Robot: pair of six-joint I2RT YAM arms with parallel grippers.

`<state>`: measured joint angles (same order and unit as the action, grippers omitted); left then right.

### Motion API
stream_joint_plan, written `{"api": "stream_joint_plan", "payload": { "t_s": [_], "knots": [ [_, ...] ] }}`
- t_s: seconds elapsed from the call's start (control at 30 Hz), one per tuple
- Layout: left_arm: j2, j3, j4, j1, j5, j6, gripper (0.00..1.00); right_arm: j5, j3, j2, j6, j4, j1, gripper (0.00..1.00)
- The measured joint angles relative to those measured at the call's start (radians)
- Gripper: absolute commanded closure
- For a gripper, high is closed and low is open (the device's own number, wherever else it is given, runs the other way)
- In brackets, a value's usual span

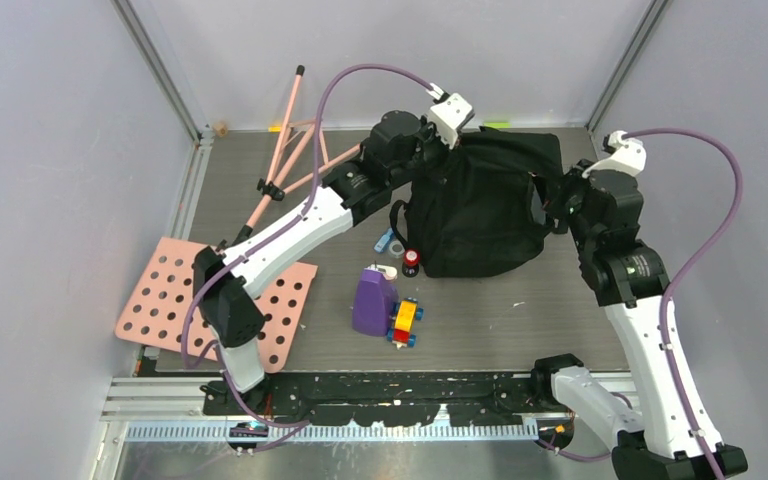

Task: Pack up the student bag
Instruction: Zip the student bag at the center of the board.

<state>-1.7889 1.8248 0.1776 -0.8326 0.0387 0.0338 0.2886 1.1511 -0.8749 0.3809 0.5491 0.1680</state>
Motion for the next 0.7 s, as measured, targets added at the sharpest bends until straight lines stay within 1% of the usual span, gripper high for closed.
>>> {"api": "stream_joint_plan", "payload": {
  "t_s": [0.23, 0.3, 0.33, 0.37, 0.4, 0.47, 0.6, 0.67, 0.7],
  "knots": [
    [0.007, -0.009, -0.021, 0.018, 0.05, -0.011, 1.0, -0.065, 0.103, 0.025, 0.014, 0.089, -0.014, 0.99],
    [0.014, -0.016, -0.023, 0.023, 0.048, -0.015, 1.0, -0.042, 0.105, 0.045, -0.005, 0.107, -0.025, 0.91],
    [0.018, -0.023, -0.024, 0.032, 0.051, -0.021, 1.0, -0.026, 0.104, 0.058, -0.011, 0.119, -0.037, 0.79],
    [0.022, -0.027, -0.027, 0.047, 0.07, -0.034, 1.0, -0.023, 0.093, 0.077, -0.014, 0.121, -0.05, 0.73],
    [0.024, -0.029, -0.029, 0.058, 0.087, -0.047, 1.0, -0.023, 0.077, 0.097, -0.023, 0.122, -0.05, 0.64],
    [0.026, -0.032, -0.029, 0.081, 0.1, -0.071, 1.0, -0.006, 0.043, 0.134, -0.035, 0.12, -0.06, 0.55],
    [0.026, -0.04, -0.032, 0.117, 0.124, -0.114, 1.0, -0.018, -0.042, 0.209, -0.047, 0.126, -0.076, 0.49],
    [0.028, -0.046, -0.032, 0.121, 0.13, -0.128, 1.0, -0.037, -0.076, 0.231, -0.049, 0.127, -0.076, 0.43],
    [0.031, -0.048, -0.032, 0.121, 0.13, -0.131, 1.0, -0.046, -0.087, 0.237, -0.051, 0.129, -0.076, 0.39]
  ]
}}
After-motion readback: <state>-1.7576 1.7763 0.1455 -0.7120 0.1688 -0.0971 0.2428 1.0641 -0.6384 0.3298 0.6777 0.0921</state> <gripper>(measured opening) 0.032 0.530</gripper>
